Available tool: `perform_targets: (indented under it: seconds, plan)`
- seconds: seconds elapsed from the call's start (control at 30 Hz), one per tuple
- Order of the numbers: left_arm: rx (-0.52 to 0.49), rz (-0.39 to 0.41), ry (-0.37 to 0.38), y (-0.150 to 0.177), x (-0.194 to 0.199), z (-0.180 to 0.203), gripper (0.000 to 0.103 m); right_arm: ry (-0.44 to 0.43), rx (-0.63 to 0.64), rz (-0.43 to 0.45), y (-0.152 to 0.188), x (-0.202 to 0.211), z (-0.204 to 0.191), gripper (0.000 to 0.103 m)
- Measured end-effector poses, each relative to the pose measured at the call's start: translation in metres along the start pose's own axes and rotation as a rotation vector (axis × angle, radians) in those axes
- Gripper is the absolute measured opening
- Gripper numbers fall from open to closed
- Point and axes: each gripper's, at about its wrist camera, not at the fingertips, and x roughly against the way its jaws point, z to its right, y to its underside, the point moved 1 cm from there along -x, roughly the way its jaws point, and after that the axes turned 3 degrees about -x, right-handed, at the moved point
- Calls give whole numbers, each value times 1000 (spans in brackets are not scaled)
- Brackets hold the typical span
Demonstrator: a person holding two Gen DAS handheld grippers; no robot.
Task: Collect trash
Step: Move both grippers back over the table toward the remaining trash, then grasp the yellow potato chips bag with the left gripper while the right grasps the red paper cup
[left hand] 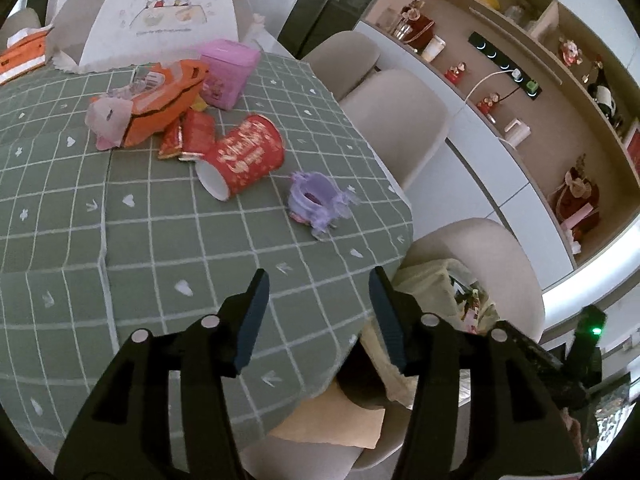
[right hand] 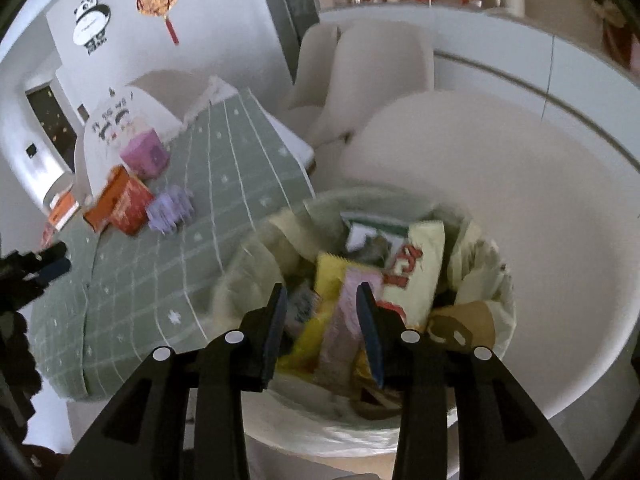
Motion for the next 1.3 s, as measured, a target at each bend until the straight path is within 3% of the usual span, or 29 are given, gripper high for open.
perform_targets:
  seconds: [0.17,0.23,0.4,0.6,0.73,0.83,0.93,1.03,1.3]
  plan:
    - [10,14,8,-26,7,-47,49,6,-46,121,-21,17,-41,37]
    - [19,31,-6,-37,12,-69,49,-14,-53,151,-28,18,-59,46]
    - [93,57,-43,-63,26,-146,50,-54,-22,202,-38,6,-126,48]
    - [126,49,-85,-87,33,-222,50,-59,52,120,-37,-29,-198,48]
    - [106,31,-38,-106,29,-250,50,-72,53,72,-29,-47,-233,48]
    - [47,17,16,-122,20,-254,51,-60,53,55,-22,-57,-253,48]
    - [-97,-2,74,-151,4,-250,51,6,59,50,-16,-64,-268,48]
    - [-224,-14,89,-177,-16,-242,51,151,75,30,-15,-70,-274,48]
    - [-289,-125,134,-225,-89,-234,54,207,71,24,-29,-75,-259,48]
